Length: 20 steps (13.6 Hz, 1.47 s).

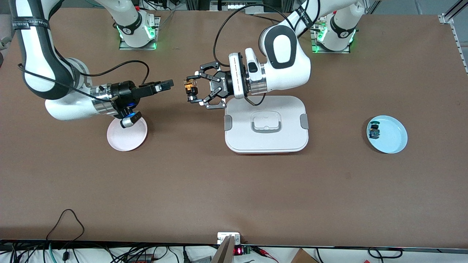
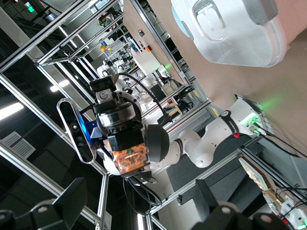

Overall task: Transfer orange switch to right arm and place
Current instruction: 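Bring the right gripper to the switch held by the left gripper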

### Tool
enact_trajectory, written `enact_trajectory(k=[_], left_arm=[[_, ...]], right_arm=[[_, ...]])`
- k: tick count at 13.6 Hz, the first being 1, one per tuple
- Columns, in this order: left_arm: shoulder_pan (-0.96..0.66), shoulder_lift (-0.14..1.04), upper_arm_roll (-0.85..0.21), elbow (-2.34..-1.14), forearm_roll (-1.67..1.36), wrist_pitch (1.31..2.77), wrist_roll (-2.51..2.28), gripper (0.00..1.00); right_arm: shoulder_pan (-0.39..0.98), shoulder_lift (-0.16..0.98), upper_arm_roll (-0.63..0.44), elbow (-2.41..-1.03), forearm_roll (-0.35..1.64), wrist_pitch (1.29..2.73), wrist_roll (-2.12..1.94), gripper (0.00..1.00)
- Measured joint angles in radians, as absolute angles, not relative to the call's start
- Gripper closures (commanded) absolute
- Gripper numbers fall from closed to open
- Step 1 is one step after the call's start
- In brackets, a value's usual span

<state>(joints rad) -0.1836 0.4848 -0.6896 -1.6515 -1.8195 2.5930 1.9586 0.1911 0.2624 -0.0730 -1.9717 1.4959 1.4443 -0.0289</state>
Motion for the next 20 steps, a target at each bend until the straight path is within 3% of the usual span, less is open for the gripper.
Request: enact_trajectory(k=[14, 16, 19, 20], left_arm=[[-0.184, 0.485, -0.691, -1.651, -1.842, 2.593, 1.960, 0.92], [-0.184, 0.485, -0.691, -1.651, -1.842, 2.593, 1.960, 0.92], [-0.184, 0.485, -0.691, -1.651, -1.842, 2.593, 1.960, 0.92], [-0.184, 0.485, -0.691, -1.651, -1.842, 2.593, 1.960, 0.92]], right_arm=[[0.286, 0.289, -0.072, -1.972, 1.671, 1.524, -0.029, 0.00], [0.286, 0.290, -0.072, -1.972, 1.671, 1.524, -0.029, 0.11], [0.286, 0.290, -0.073, -1.972, 1.671, 1.524, -0.029, 0.64], [0.286, 0.290, -0.073, -1.972, 1.671, 1.524, -0.029, 0.74]])
